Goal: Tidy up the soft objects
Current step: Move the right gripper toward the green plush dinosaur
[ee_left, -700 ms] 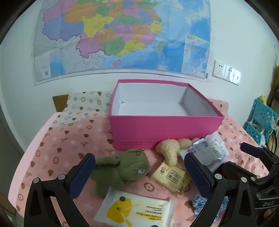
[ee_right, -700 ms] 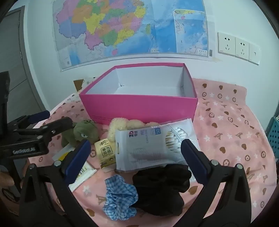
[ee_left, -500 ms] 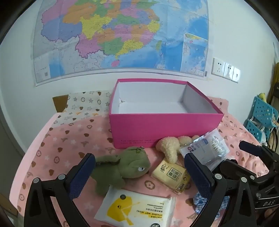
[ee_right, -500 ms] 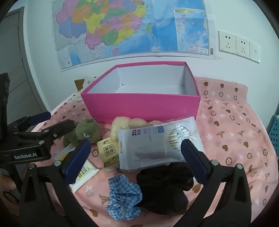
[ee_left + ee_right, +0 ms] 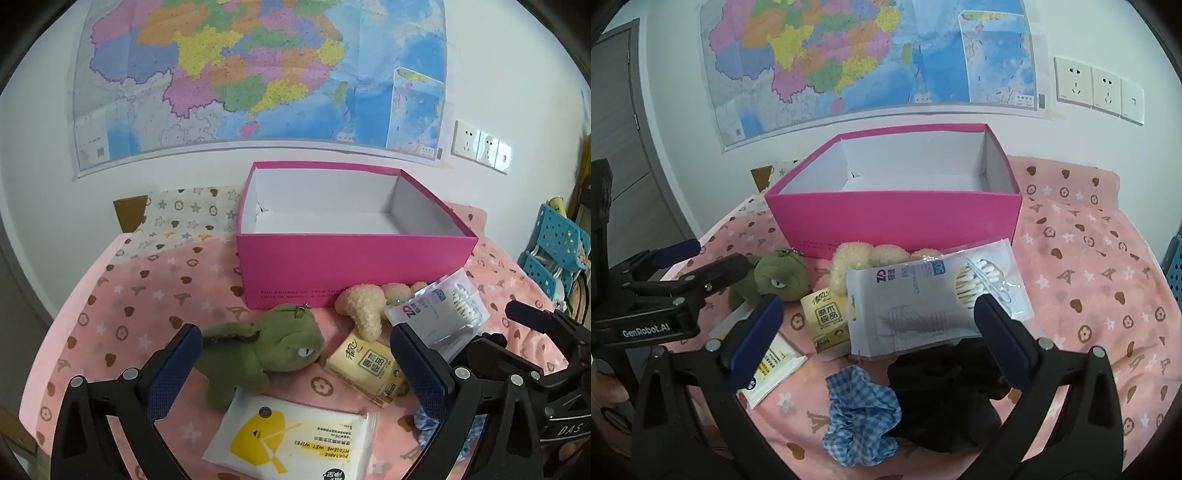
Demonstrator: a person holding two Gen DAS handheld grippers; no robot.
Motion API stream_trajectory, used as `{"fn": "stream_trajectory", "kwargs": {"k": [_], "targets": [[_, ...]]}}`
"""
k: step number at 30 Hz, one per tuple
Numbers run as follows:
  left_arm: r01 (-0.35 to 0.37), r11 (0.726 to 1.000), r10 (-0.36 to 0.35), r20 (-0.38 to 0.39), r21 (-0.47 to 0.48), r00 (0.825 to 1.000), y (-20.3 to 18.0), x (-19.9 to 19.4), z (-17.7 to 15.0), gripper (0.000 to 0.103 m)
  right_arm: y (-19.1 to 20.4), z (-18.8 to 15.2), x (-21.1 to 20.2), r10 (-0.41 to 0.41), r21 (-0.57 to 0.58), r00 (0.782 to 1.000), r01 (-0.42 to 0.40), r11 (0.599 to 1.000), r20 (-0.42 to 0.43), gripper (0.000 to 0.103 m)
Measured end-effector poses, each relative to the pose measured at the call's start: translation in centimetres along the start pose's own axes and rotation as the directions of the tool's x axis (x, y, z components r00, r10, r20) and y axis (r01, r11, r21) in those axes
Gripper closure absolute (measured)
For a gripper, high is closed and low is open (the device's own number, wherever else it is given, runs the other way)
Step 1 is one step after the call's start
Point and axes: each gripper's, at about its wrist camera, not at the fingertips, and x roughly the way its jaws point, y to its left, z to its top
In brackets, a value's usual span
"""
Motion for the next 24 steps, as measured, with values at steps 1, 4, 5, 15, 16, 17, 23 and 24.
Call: {"fn": "stream_trajectory", "kwargs": {"k": [1,4,5,15,16,17,23,24], "targets": [[-0.001,1.000,0.001,-0.001,0.001,1.000,-0.11,0.08,0.02,0.000,0.06,-0.02,0.00,0.001,0.000,1.000,-0.001,1.000,0.000,0.000],[-0.003,1.000,0.003,-0.003,0.003,1.000,-0.16,0.14,-0.01,0.000,0.17,-0.03,0.09,0.005,-0.003,1.000,-0.005,1.000,-0.001,0.000],[-0.004,1.000,0.004,-0.004,0.005,1.000,-0.17,0.18,-0.04,0.000,0.18,-0.01,0.12,0.006,-0.003,1.000,-0.006,1.000,-0.002,0.000],[-0.009,1.000,0.009,-0.010,0.006,1.000,-0.12,0.51,-0.26,0.000,0.22,0.03,0.34,0.011,0.002,1.000,-0.011,1.000,-0.006,0.000],[-0.009,1.000,0.009,-0.011,0.006,1.000,-0.10,0.59,-0.32,0.000,0.26,0.05,0.32,0.010,0.001,1.000,-0.010,1.000,-0.007,0.000],[-0.009,1.000,0.009,-0.013,0.005,1.000,-0.07,0.63,-0.34,0.000,0.27,0.05,0.32,0.009,0.001,1.000,-0.009,1.000,-0.007,0.000],[-0.010,1.000,0.010,-0.017,0.000,1.000,0.22,0.73,-0.31,0.000,0.37,0.04,0.43,0.015,0.004,1.000,-0.015,1.000,-0.008,0.000],[-0.011,1.000,0.011,-0.017,-0.001,1.000,0.18,0.72,-0.30,0.000,0.38,0.04,0.44,0.016,0.005,1.000,-0.016,1.000,-0.007,0.000]]}}
